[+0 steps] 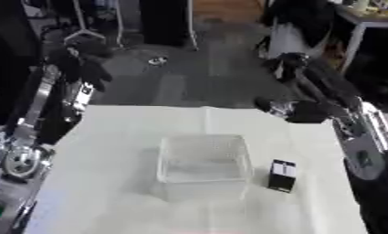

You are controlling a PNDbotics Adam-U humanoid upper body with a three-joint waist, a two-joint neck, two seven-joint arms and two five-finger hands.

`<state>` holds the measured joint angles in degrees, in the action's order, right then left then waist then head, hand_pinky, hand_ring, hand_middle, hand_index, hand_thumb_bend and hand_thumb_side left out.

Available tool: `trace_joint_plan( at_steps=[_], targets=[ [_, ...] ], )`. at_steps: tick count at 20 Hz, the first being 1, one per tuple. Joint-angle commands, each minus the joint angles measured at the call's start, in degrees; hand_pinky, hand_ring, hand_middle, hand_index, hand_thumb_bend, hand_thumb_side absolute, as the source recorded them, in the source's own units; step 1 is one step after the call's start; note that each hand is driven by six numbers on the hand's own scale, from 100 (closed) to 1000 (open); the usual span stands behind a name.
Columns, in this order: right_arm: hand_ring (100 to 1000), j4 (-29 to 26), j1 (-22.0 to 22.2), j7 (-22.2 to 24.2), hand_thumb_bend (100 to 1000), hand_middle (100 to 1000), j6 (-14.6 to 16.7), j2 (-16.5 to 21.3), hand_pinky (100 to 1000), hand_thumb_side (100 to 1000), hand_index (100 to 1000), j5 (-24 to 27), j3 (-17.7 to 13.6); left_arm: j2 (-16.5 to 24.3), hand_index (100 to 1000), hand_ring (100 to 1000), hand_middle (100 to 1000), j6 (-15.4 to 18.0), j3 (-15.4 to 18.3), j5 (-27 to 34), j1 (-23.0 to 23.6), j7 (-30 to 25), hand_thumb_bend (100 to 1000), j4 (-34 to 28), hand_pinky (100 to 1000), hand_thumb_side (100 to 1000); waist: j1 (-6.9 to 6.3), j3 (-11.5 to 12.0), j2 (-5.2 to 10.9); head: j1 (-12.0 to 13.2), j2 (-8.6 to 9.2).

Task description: Pick up objects on the table and place them in the box.

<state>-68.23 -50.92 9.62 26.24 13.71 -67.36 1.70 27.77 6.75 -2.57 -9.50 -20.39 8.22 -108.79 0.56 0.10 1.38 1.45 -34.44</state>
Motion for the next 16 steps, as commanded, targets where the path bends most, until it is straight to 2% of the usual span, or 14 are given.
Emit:
trace_joint_plan(
  at_steps=[1, 2, 3, 4, 5, 11, 13, 16],
  targets=[
    [560, 6.0, -3.0, -2.8, 730, 673, 2.2, 2.6, 571, 1000, 837, -4.9, 0.6, 1.6, 787, 530, 667, 0.2, 0.5, 0.3, -0.4, -0.1, 136, -0.4, 407, 893, -0.08, -0.2, 0.81, -1.0, -0.28],
    [591, 7.8, -3.7, -3.5, 764, 690, 2.7, 3.0, 614, 1000, 828, -6.3, 0.9, 1.6, 786, 529, 667, 0.2, 0.5, 0.3, -0.4, -0.1, 136, -0.4, 407, 893, -0.05, -0.2, 0.84, -1.6, -0.62],
    [587, 10.4, -4.9, -3.5, 759, 688, 3.3, 3.7, 608, 1000, 830, -8.4, 1.4, 1.6, 786, 529, 667, 0.2, 0.4, 0.3, -0.4, -0.2, 136, -0.3, 407, 893, 0.00, -0.2, 0.86, -2.7, -1.33],
    [625, 12.6, -5.8, -4.0, 800, 711, 3.8, 4.0, 661, 1000, 828, -10.4, 1.5, 1.6, 787, 529, 667, 0.2, 0.4, 0.3, -0.3, -0.2, 135, -0.3, 405, 893, 0.00, -0.2, 0.87, -3.2, -1.68],
    [618, 15.1, -6.8, -4.4, 794, 707, 4.3, 4.4, 651, 1000, 827, -12.8, 1.7, 1.6, 787, 529, 667, 0.2, 0.3, 0.3, -0.3, -0.3, 135, -0.3, 405, 893, -0.01, -0.2, 0.86, -3.7, -2.14],
    [708, 24.8, -9.6, -9.2, 827, 731, 6.0, 5.3, 774, 1000, 815, -24.3, 1.3, 1.6, 787, 528, 666, 0.2, 0.2, 0.3, -0.1, -0.5, 134, -0.1, 403, 894, -0.07, -0.2, 0.72, -4.2, -2.65],
    [713, 28.4, -10.4, -9.3, 826, 728, 7.6, 6.1, 780, 1000, 818, -26.6, 1.3, 1.6, 787, 528, 666, 0.2, 0.2, 0.4, -0.1, -0.5, 134, -0.1, 402, 894, -0.03, -0.2, 0.66, -3.9, -2.60],
    [726, 33.1, -11.5, -7.7, 819, 727, 10.7, 7.2, 793, 1000, 823, -27.0, 1.2, 1.7, 787, 528, 666, 0.2, 0.2, 0.4, 0.0, -0.6, 134, 0.0, 402, 894, 0.05, -0.3, 0.63, -3.4, -2.53]
  ],
)
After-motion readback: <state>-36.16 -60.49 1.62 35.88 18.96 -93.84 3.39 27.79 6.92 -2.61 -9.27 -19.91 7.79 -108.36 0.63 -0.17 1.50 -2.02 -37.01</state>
